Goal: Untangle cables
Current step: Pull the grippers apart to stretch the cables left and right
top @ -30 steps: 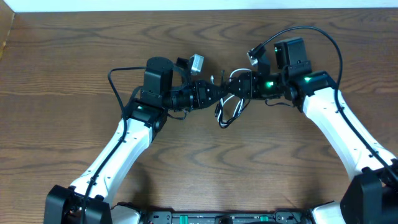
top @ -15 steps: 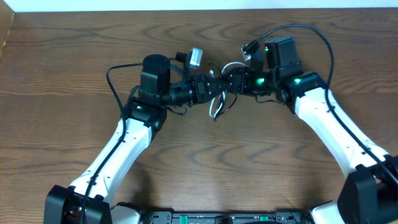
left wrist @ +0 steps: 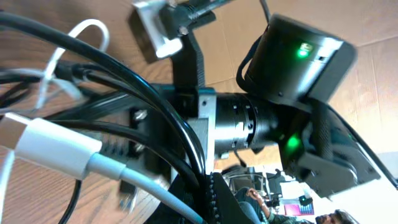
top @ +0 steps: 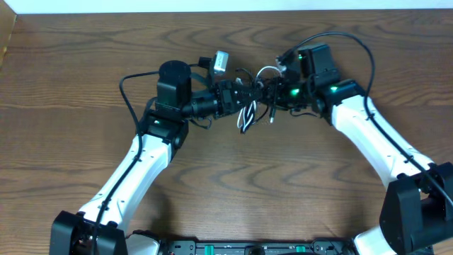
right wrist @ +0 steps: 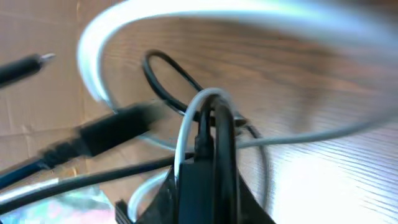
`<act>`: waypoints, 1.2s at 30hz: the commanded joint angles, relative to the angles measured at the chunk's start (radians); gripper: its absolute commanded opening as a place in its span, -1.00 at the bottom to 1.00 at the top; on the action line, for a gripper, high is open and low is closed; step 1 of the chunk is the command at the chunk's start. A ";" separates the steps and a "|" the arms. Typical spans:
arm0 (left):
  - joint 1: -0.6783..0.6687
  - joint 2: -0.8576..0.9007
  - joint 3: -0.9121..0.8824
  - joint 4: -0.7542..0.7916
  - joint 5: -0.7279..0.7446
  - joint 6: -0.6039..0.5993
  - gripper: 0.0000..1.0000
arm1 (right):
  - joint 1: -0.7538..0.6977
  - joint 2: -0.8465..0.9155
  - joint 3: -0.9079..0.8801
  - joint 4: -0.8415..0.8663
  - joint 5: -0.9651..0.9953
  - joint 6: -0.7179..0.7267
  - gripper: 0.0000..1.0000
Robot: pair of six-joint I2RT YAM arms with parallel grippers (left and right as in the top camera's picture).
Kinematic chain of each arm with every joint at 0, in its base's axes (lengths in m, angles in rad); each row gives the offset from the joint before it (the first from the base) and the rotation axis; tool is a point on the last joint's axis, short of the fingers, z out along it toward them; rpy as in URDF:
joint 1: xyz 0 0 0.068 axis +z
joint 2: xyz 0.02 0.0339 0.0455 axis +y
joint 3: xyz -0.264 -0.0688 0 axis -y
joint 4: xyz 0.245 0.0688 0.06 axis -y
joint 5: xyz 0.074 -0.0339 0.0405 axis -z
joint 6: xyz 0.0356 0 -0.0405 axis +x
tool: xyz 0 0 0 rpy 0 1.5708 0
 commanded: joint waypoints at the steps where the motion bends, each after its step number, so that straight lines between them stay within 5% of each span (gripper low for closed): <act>1: 0.053 -0.005 0.014 -0.024 0.069 0.045 -0.85 | -0.089 0.002 0.006 -0.035 0.032 -0.039 -0.98; 7: 0.154 -0.005 0.014 -0.119 0.121 0.160 -0.86 | -0.271 0.002 0.006 -0.182 0.235 -0.096 -0.98; 18: 0.283 -0.005 0.014 -0.029 0.110 0.156 -0.86 | -0.364 0.002 0.004 -0.427 0.787 -0.098 -0.98; 24: 0.296 -0.005 0.014 -0.085 0.109 0.212 -0.86 | -0.384 0.002 0.004 -0.483 0.815 -0.112 -0.95; 31: 0.259 -0.003 0.014 -0.217 0.109 0.330 -0.86 | -0.383 0.002 0.004 -0.474 0.579 -0.288 -0.41; 36: 0.225 -0.003 0.014 -0.235 0.089 0.385 -0.86 | -0.383 0.002 0.006 -0.468 0.383 -0.422 0.22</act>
